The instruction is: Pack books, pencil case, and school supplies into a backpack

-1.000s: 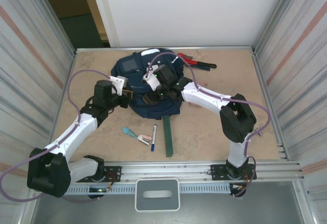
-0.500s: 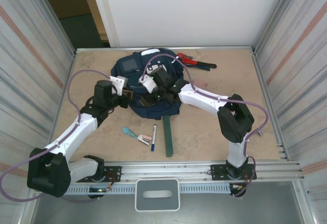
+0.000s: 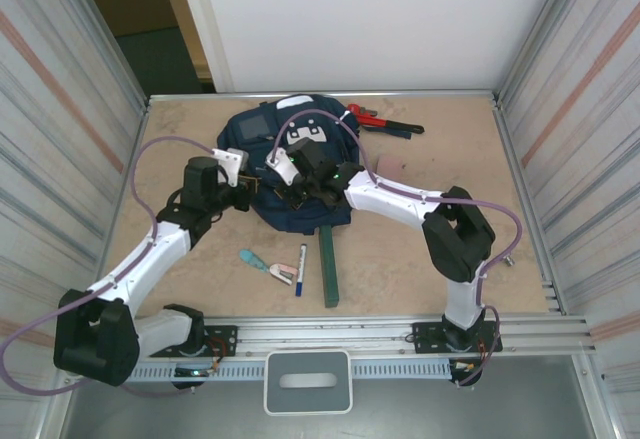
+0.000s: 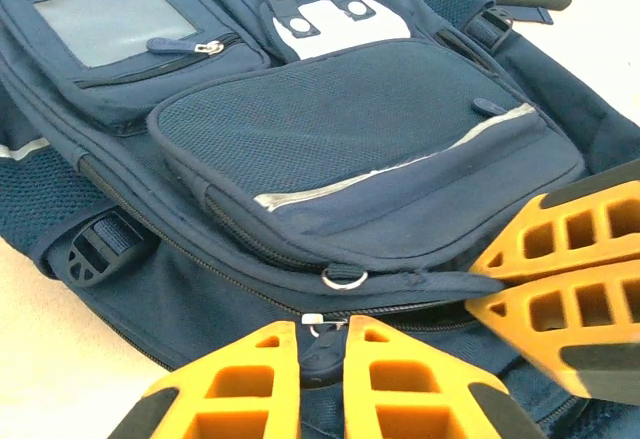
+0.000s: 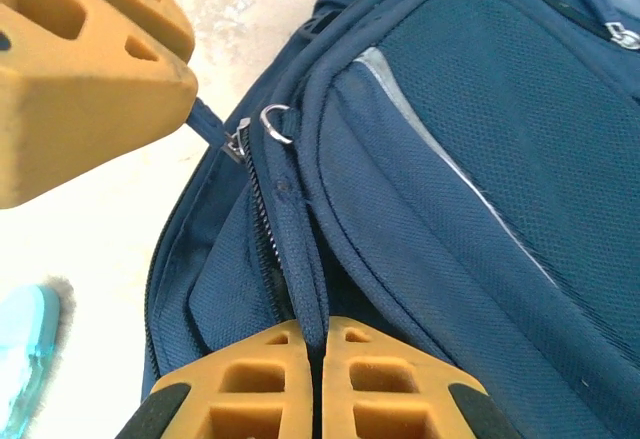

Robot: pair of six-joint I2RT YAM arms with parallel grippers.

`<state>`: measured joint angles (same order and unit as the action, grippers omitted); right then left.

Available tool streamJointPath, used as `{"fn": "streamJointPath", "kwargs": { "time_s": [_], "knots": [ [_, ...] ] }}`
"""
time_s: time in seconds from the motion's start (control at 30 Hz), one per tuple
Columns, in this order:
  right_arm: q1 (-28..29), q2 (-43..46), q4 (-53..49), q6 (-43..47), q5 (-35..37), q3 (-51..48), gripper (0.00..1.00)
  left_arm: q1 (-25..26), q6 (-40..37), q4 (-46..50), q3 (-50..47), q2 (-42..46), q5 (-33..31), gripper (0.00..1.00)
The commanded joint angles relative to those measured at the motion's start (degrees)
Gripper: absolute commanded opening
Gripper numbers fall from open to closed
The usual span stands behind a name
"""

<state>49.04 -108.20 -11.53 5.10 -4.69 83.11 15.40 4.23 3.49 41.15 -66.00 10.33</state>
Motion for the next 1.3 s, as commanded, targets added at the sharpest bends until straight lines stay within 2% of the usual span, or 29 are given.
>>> {"fn": "streamJointPath", "kwargs": {
  "time_s": [0.0,0.2,0.33,0.6,0.7,0.77,0.8,0.87,0.97,1.1,1.27],
  "knots": [
    [-2.09,4.58,0.9,-4.84,2.57,-1.06,0.0,-3.88,1.33,-1.13,-0.03,-0.25,-4.61,0.0],
    [-2.19,5.56,0.68,-6.58,1.16,-1.64,0.0,-9.45,1.79,-1.97,-0.32,-2.69,-4.94,0.0],
    [-2.02,6.06,0.98,-7.65,-0.04,-1.99,0.0,-11.96,1.92,-2.58,1.28,-7.36,-5.83,0.0],
    [-2.1,6.54,0.74,-8.48,0.34,-1.3,0.0,-14.35,2.5,-2.59,4.86,-13.95,-5.15,0.0],
    [-2.27,5.78,0.25,-8.92,-0.27,-0.36,0.0,-14.34,3.21,-2.01,5.56,-14.02,-1.81,0.0],
    [-2.69,5.08,-0.62,-9.38,-0.5,0.74,0.0,-14.35,3.33,-2.94,4.45,-12.35,4.24,0.0],
    [-2.88,4.86,-0.99,-9.45,-0.45,1.17,0.0,-14.34,2.99,-3.67,3.57,-11.28,7.43,0.02],
    [-3.22,4.69,-1.72,-9.34,-0.76,1.91,0.0,-14.35,1.52,-5.48,1.27,-8.8,13.5,0.19],
    [-4.1,4.2,-3.48,-9.15,-3.31,3.69,0.0,-14.39,-1.85,-8.62,-1.27,-7.22,18.41,0.35],
    [-5.55,3.92,-5.08,-8.38,-8.47,5.14,0.0,-14.34,-6.61,-8.86,-0.48,-9.87,25.39,0.45],
    [-6.8,3.62,-5.63,-7.34,-11.95,5.91,0.0,-14.37,-9.85,-7.7,2.73,-15.04,31.08,0.5]
  ]
}}
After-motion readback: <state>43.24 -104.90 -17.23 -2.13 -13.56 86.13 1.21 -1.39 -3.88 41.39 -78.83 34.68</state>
